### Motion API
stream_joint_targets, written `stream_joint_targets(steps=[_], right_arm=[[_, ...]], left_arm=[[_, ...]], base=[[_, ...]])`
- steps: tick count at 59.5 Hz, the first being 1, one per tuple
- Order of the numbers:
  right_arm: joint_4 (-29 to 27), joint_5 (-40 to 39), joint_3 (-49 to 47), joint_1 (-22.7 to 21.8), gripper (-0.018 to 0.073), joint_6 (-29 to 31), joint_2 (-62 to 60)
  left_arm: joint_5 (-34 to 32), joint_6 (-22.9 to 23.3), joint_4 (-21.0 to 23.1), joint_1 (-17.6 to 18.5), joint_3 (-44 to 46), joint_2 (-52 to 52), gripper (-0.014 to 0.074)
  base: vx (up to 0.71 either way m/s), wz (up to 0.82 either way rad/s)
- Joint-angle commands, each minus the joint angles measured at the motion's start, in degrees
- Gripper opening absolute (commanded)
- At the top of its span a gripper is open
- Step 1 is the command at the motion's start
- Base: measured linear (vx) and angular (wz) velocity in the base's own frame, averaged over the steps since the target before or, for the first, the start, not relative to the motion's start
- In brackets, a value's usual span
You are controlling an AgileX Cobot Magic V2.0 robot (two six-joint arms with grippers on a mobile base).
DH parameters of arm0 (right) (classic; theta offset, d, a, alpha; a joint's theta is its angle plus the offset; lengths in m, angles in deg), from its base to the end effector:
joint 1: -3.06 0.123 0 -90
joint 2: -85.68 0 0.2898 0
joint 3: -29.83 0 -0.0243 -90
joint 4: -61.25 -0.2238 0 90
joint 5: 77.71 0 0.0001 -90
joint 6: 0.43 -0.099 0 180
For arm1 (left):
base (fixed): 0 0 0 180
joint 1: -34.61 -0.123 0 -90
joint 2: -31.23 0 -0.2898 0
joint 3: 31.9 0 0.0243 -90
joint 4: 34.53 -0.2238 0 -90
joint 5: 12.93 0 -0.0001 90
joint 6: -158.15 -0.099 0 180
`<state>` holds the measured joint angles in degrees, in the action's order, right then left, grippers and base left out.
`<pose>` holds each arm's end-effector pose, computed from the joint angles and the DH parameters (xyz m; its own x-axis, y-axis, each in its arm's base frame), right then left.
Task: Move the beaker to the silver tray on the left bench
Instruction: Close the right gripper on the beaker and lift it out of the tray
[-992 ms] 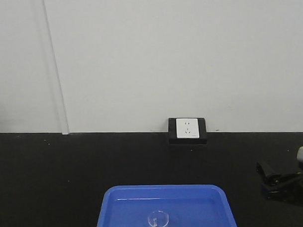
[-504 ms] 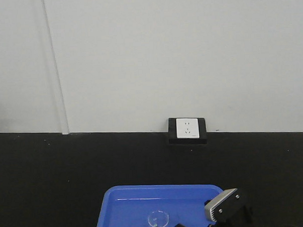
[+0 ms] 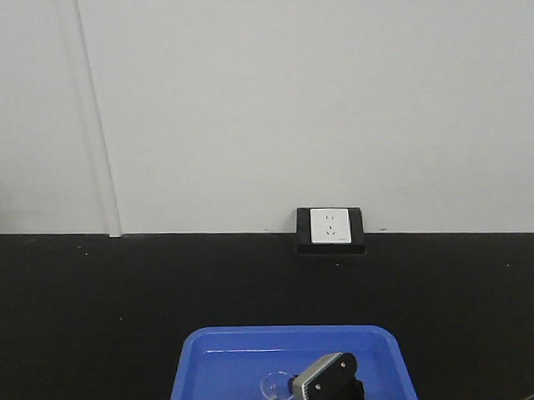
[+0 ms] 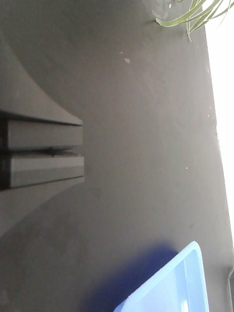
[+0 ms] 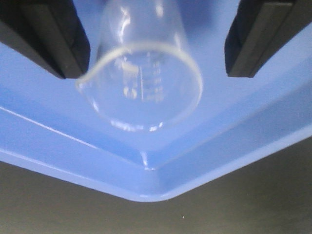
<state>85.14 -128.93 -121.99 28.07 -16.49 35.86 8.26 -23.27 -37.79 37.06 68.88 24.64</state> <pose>0.3316 0.1892 0.1136 -0.3115 -0.1352 -0.9406 -0.6676 0.7355 0.1154 0.0282 0.0008 0.1679 -0.2889 0.0902 -0.9531 0.0457 0.9957 0.0804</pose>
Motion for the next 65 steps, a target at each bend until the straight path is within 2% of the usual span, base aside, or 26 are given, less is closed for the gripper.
stream_joint_targets(steps=[1, 6, 10, 14, 16, 20, 22, 39, 48, 65], right_arm=[[-0.3, -5.1, -4.2, 0.0, 0.0574, -1.2, -0.7], [-0.3, -5.1, -6.5, 0.0, 0.0524, -2.8, 0.2], [-0.4, -5.1, -7.1, 0.0, 0.0426, -4.7, 0.0], [-0.5, -4.9, -6.8, 0.0, 0.0263, -5.7, -0.6], [-0.4, -4.6, -6.7, 0.0, 0.0209, -5.9, -1.1], [-0.1, -4.0, -5.9, 0.0, 0.0029, -6.6, -3.2], [-0.1, -3.8, -5.2, 0.0, -0.0018, -6.8, -4.4], [-0.3, -0.8, 5.9, 0.0, -0.0015, -6.9, -23.5], [-0.3, 6.6, 14.3, 0.0, -0.0014, -6.9, -37.5], [-0.3, 25.4, 29.0, 0.0, -0.0014, -6.7, -66.5]], left_arm=[[-4.3, 0.1, 0.1, 0.4, -1.1, 0.4, 0.0001], [-4.3, 0.1, 0.1, 0.4, -1.1, 0.4, 0.0001], [-4.3, 0.1, 0.1, 0.4, -1.1, 0.4, 0.0001], [-4.3, 0.1, 0.1, 0.4, -1.1, 0.4, 0.0001], [-4.3, 0.1, 0.1, 0.4, -1.1, 0.4, 0.0001], [-4.3, 0.1, 0.1, 0.4, -1.1, 0.4, 0.0001], [-4.3, 0.1, 0.1, 0.4, -1.1, 0.4, 0.0001], [-4.3, 0.1, 0.1, 0.4, -1.1, 0.4, 0.0001], [-4.3, 0.1, 0.1, 0.4, -1.1, 0.4, 0.0001], [-4.3, 0.1, 0.1, 0.4, -1.1, 0.4, 0.0001]], base=[[0.0, 0.0], [0.0, 0.0], [0.0, 0.0], [0.0, 0.0], [0.0, 0.0], [0.0, 0.0], [0.0, 0.0], [0.0, 0.0], [0.0, 0.0], [0.0, 0.0]])
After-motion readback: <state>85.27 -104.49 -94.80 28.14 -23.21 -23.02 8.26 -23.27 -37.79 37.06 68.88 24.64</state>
